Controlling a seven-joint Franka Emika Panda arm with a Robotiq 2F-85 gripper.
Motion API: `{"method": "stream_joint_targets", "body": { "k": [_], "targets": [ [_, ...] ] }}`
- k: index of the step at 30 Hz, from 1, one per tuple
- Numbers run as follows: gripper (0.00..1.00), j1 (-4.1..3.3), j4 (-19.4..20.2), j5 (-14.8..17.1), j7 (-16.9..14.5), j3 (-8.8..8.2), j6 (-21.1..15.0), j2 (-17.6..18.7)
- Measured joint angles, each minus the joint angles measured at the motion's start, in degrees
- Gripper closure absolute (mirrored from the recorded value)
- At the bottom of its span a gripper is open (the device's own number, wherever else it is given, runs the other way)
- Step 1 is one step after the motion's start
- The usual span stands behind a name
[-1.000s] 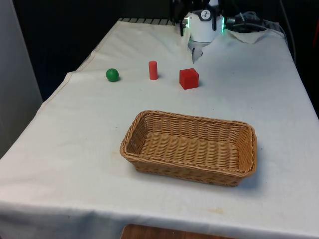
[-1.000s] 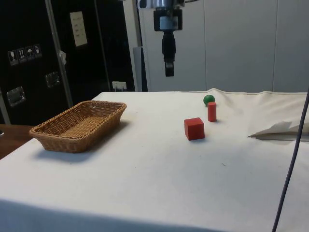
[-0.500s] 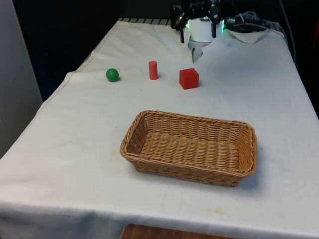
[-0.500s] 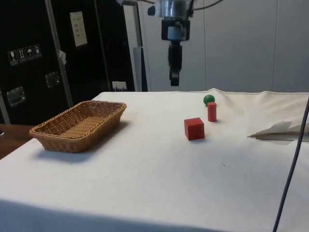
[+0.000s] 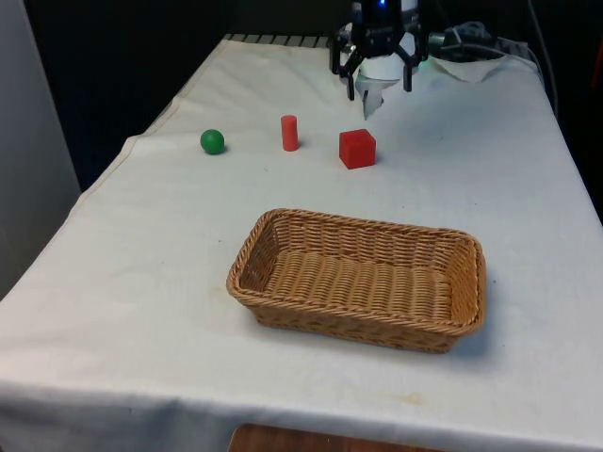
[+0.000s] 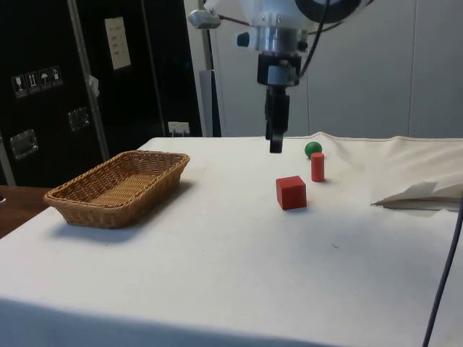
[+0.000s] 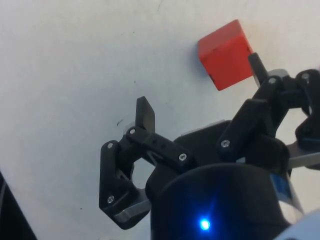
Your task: Pick up the object to the left of the cylinder and place it into the basket.
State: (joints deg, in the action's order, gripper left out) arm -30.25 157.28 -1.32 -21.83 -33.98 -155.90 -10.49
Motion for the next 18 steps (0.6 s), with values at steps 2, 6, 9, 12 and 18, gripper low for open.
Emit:
{"method": "stream_joint_targets", "body": {
  "k": [2, 6, 9, 12, 18],
  "targets": [
    [0.00, 0.00, 0.7, 0.0, -0.1, 0.00, -1.8, 0.9],
    [0.00, 0.00, 1.0, 0.0, -0.2, 0.00, -3.0, 1.8],
    [0.00, 0.00, 1.3, 0.0, -0.3, 0.00, -4.0, 3.1],
    [0.00, 0.00, 1.4, 0.0, -0.3, 0.00, -4.9, 4.2],
    [0.00, 0.00, 2.1, 0.0, -0.3, 0.00, -8.7, 8.2]
  ]
}}
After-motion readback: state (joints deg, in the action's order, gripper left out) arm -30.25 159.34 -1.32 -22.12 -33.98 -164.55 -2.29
